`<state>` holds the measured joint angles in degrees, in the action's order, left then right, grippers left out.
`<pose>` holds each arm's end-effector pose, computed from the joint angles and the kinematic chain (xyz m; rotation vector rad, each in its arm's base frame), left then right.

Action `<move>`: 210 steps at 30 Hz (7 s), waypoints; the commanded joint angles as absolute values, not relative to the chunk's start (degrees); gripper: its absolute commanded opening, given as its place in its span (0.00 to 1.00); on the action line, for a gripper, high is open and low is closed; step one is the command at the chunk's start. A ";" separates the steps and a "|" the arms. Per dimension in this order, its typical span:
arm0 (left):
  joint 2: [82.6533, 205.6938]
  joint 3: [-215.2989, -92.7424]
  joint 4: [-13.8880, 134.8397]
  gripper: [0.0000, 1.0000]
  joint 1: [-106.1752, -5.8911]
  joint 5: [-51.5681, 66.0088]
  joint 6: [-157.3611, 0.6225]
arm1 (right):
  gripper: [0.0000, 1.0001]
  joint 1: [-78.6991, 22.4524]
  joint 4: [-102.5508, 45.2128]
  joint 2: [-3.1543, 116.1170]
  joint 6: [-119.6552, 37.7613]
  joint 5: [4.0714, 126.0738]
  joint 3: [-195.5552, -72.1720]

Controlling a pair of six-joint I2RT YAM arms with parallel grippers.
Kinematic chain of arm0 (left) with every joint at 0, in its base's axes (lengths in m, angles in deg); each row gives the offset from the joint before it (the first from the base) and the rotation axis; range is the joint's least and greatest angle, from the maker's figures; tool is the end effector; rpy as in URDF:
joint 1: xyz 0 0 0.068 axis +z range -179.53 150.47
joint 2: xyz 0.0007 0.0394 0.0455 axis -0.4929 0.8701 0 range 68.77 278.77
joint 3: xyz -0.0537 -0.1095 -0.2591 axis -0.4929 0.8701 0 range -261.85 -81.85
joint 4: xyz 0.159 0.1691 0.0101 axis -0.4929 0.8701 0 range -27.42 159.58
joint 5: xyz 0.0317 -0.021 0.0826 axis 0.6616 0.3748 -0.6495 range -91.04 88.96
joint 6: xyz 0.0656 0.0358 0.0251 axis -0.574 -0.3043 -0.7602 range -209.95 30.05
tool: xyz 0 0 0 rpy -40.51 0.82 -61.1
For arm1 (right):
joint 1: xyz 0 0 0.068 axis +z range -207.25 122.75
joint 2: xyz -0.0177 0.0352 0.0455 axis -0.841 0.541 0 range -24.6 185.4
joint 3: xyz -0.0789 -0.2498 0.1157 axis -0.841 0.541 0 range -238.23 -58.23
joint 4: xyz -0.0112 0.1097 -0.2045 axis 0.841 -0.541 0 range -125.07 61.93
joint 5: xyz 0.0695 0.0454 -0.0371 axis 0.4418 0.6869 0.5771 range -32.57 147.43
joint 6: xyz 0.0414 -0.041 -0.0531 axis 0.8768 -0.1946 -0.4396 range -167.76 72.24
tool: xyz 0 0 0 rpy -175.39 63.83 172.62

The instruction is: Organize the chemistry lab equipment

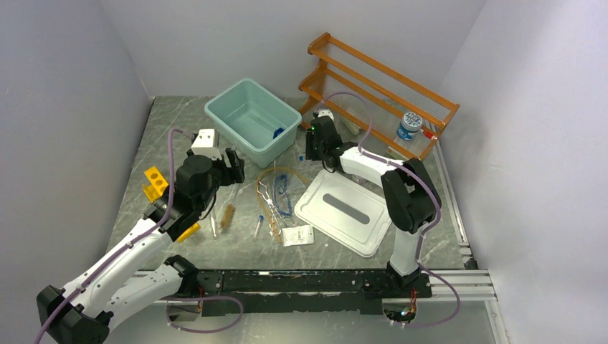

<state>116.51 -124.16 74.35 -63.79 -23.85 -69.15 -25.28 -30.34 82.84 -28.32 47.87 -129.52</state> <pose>0.1650 -0.0806 0.3185 -0.0560 1.8564 -0.2973 0.3635 0.2136 0.2137 -0.1549 2.2421 0.3015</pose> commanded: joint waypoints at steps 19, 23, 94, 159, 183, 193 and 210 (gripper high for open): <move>116.27 -124.30 72.86 0.77 -63.36 -23.32 -69.29 | 0.16 -24.07 -15.69 77.44 -34.74 50.05 -119.18; 116.40 -124.30 72.94 0.77 -63.29 -23.49 -69.29 | 0.12 -22.89 -13.81 78.29 -39.03 48.88 -118.87; 115.92 -124.20 73.12 0.77 -63.37 -23.63 -69.27 | 0.38 -20.85 -32.83 83.22 -41.65 48.75 -134.32; 115.26 -124.13 73.21 0.77 -63.34 -23.74 -69.29 | 0.51 -19.09 -33.26 77.12 -37.51 46.31 -126.43; 116.04 -124.29 73.37 0.77 -63.36 -24.33 -69.43 | 0.19 -19.14 -35.44 85.27 -39.43 44.21 -135.03; 115.83 -124.21 73.39 0.77 -63.33 -24.07 -69.47 | 0.21 -19.08 -37.10 87.15 -38.87 43.26 -137.87; 115.99 -124.22 73.35 0.77 -63.33 -24.07 -69.38 | 0.20 -20.89 -42.33 90.46 -33.71 45.48 -142.78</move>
